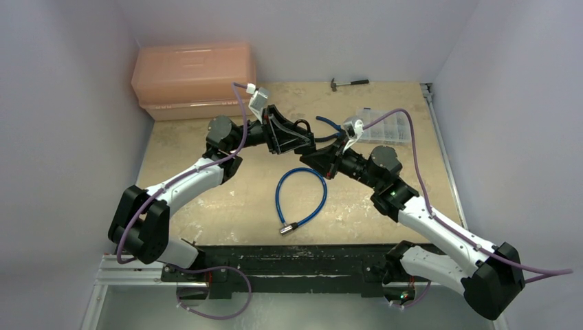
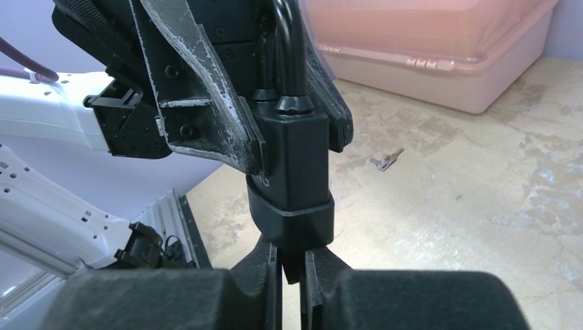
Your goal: Unlock with the key
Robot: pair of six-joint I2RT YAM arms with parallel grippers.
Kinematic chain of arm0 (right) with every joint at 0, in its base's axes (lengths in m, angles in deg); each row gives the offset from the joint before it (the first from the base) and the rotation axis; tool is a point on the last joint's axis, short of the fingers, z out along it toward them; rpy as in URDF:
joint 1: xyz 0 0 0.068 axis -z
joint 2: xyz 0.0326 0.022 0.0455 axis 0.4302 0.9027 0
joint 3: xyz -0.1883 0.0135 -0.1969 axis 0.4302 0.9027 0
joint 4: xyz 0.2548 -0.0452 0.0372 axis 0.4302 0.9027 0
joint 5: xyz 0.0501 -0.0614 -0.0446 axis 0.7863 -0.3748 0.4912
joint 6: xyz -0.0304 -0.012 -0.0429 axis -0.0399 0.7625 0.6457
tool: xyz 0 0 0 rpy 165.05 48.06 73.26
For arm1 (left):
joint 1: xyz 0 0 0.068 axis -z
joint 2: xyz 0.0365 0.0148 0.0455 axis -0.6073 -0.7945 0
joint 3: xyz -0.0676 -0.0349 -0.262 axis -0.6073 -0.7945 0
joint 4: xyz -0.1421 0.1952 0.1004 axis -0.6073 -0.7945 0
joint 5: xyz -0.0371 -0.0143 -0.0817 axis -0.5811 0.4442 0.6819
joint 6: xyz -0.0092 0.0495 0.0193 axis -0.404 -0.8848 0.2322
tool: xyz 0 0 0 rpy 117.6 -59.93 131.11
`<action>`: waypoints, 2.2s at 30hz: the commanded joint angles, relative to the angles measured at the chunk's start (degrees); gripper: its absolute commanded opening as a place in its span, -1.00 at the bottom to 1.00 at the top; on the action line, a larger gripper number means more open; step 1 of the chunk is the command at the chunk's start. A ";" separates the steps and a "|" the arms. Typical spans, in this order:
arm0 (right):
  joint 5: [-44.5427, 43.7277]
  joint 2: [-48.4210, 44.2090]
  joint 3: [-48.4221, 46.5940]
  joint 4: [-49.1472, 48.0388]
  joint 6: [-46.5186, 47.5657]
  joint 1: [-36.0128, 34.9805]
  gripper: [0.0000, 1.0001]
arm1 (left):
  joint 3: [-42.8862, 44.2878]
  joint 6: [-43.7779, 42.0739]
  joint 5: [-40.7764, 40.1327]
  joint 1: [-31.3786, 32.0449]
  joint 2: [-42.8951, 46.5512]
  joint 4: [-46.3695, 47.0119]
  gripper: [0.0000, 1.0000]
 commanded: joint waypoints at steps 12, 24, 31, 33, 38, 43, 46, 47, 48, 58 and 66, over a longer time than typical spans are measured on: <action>-5.56 0.30 -2.83 -0.53 -0.15 -0.09 -1.00 | 1.41 -8.85 -9.01 0.10 3.61 -7.84 -1.00; -12.76 1.02 -4.98 3.21 -0.63 -0.12 -1.00 | 2.28 -14.88 -17.74 0.14 5.26 -18.03 -1.00; -16.75 1.56 -6.09 5.08 -0.63 -0.12 -1.00 | 3.93 -17.29 -25.42 0.28 5.44 -25.26 -1.00; -17.53 2.08 -6.37 5.42 -0.63 -0.12 -1.00 | 4.43 -17.82 -27.46 0.35 5.44 -27.43 -1.00; -20.65 3.39 -7.58 6.97 -0.63 -0.12 -1.00 | 5.08 -18.68 -30.18 0.65 5.47 -29.81 -1.00; -17.25 2.97 -7.10 4.93 -0.97 -0.12 -1.00 | 4.50 -18.53 -28.13 0.72 6.00 -27.93 -1.00; -10.49 1.67 -6.13 2.12 0.79 -0.12 -1.00 | 4.81 -19.17 -24.65 0.71 6.24 -27.04 -1.00; -7.73 1.15 -5.62 0.91 1.57 -0.04 -1.00 | 4.96 -19.23 -23.14 0.69 6.42 -26.58 -1.00; -5.02 0.45 -5.14 -0.67 2.24 0.09 -1.00 | 5.00 -19.07 -20.46 0.64 6.71 -25.59 -1.00; 14.11 -1.80 -1.39 -14.76 -3.79 5.65 -1.00 | 4.28 -13.99 -7.02 0.54 10.04 -15.03 -1.00; 26.09 0.60 -1.28 -26.61 -11.70 8.48 -1.00 | 4.97 -11.90 -0.75 0.53 10.35 -11.48 -1.00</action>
